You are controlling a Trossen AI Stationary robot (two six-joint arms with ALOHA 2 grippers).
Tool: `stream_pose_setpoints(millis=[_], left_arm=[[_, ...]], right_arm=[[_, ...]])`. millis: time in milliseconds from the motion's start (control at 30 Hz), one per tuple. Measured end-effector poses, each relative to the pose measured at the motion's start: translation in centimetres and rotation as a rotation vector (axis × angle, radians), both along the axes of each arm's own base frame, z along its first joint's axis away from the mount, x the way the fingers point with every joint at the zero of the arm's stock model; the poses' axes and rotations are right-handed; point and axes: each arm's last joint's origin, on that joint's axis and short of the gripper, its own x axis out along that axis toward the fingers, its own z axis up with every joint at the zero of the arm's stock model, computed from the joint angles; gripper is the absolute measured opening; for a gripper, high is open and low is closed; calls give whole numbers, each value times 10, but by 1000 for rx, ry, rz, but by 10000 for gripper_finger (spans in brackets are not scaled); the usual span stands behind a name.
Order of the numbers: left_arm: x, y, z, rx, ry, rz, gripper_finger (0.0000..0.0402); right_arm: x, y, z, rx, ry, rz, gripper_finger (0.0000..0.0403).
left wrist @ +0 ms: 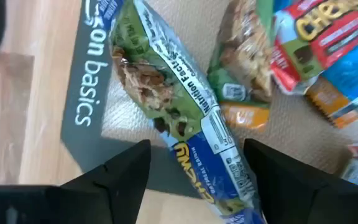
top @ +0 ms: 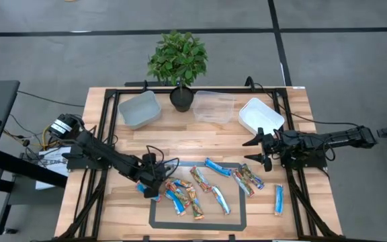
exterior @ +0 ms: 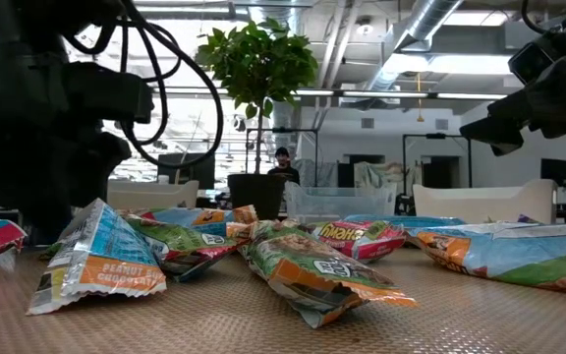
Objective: Pick and place Granola Bars by type
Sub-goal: Put the blue granola bar into the gray bin
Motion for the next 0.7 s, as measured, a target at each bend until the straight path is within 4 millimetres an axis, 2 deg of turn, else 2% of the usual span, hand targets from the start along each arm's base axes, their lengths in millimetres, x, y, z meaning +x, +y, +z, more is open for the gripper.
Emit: stream_pose_setpoints(millis=[433, 700], left_arm=[[-1, 4, -1, 27, 26, -31, 109], [0, 6, 4, 81, -12, -68, 51]], right_arm=[[0, 0, 0, 0, 0, 0, 256], [0, 0, 0, 0, 0, 0, 256]])
